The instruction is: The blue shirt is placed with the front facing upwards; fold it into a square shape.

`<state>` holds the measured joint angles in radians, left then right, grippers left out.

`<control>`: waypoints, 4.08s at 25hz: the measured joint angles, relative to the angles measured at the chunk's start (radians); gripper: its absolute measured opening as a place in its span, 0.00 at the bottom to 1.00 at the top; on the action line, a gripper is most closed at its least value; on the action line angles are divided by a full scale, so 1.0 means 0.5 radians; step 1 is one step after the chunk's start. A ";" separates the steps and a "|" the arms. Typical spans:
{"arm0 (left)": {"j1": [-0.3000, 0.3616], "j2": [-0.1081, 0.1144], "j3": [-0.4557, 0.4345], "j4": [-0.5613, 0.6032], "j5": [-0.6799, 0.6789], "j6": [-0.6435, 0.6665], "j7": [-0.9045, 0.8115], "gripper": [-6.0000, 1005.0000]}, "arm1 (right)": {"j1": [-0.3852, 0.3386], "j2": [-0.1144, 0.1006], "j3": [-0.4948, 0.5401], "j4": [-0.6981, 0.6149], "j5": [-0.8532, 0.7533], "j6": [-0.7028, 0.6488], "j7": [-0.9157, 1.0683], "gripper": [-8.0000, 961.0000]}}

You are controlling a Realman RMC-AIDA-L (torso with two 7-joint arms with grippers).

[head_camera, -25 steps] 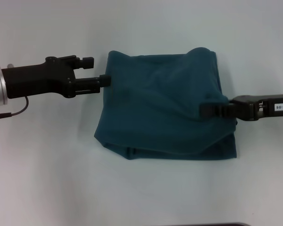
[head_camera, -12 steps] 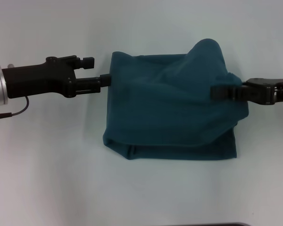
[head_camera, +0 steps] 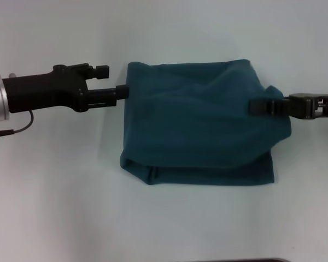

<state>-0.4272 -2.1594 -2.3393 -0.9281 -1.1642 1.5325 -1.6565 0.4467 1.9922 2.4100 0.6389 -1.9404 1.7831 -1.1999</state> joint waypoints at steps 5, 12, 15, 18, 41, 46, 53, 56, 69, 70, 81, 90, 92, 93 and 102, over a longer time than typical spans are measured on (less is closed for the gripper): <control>-0.004 0.002 0.001 0.001 0.002 -0.018 0.000 0.79 | -0.019 -0.004 0.008 -0.051 -0.079 -0.130 0.070 0.07; -0.005 0.003 0.003 0.000 0.007 -0.019 0.001 0.79 | -0.081 -0.028 0.039 -0.133 -0.091 -0.230 0.124 0.11; -0.005 0.003 0.003 0.002 0.008 -0.019 0.007 0.79 | -0.121 -0.048 0.051 -0.133 -0.101 -0.279 0.191 0.23; -0.005 0.003 0.003 0.003 0.009 -0.019 0.013 0.79 | -0.167 -0.070 0.068 -0.133 -0.115 -0.296 0.254 0.34; -0.015 0.013 -0.022 0.005 0.030 -0.234 -0.047 0.79 | 0.017 -0.116 0.201 -0.081 -0.372 -0.466 0.668 0.85; -0.011 0.011 -0.009 0.044 0.056 -0.314 -0.041 0.79 | 0.016 -0.106 0.212 -0.103 -0.382 -0.502 0.686 0.85; -0.029 0.005 0.006 0.077 0.103 -0.325 -0.036 0.79 | 0.064 -0.043 0.214 -0.216 -0.361 -0.614 0.663 0.85; -0.031 0.003 0.007 0.077 0.107 -0.314 -0.034 0.79 | 0.079 -0.028 0.223 -0.234 -0.346 -0.641 0.627 0.85; -0.032 -0.001 0.064 0.077 0.107 -0.320 -0.034 0.79 | 0.155 -0.018 0.242 -0.230 -0.152 -0.682 0.492 0.84; -0.032 -0.002 0.064 0.077 0.107 -0.317 -0.034 0.79 | 0.163 -0.016 0.241 -0.227 -0.152 -0.682 0.483 0.84; -0.032 -0.004 0.114 0.072 0.090 -0.250 -0.049 0.79 | 0.190 -0.010 0.229 -0.230 -0.158 -0.906 0.469 0.84; -0.069 -0.004 0.105 0.058 0.065 -0.099 -0.042 0.79 | 0.108 -0.029 0.283 -0.194 -0.151 -1.013 0.457 0.84; -0.077 -0.003 0.110 0.063 0.057 -0.063 -0.037 0.79 | 0.104 -0.029 0.302 -0.185 -0.149 -0.996 0.439 0.84; -0.081 -0.004 0.112 0.069 0.056 -0.054 -0.036 0.79 | 0.104 -0.029 0.311 -0.183 -0.146 -0.980 0.430 0.84; -0.116 -0.009 0.239 0.255 0.054 -0.078 0.000 0.79 | 0.139 -0.016 0.319 -0.180 -0.126 -0.906 0.400 0.84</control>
<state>-0.4853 -2.1640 -2.2198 -0.8008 -1.1371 1.4933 -1.6566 0.5162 1.9844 2.5697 0.5491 -2.0032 1.3302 -0.9998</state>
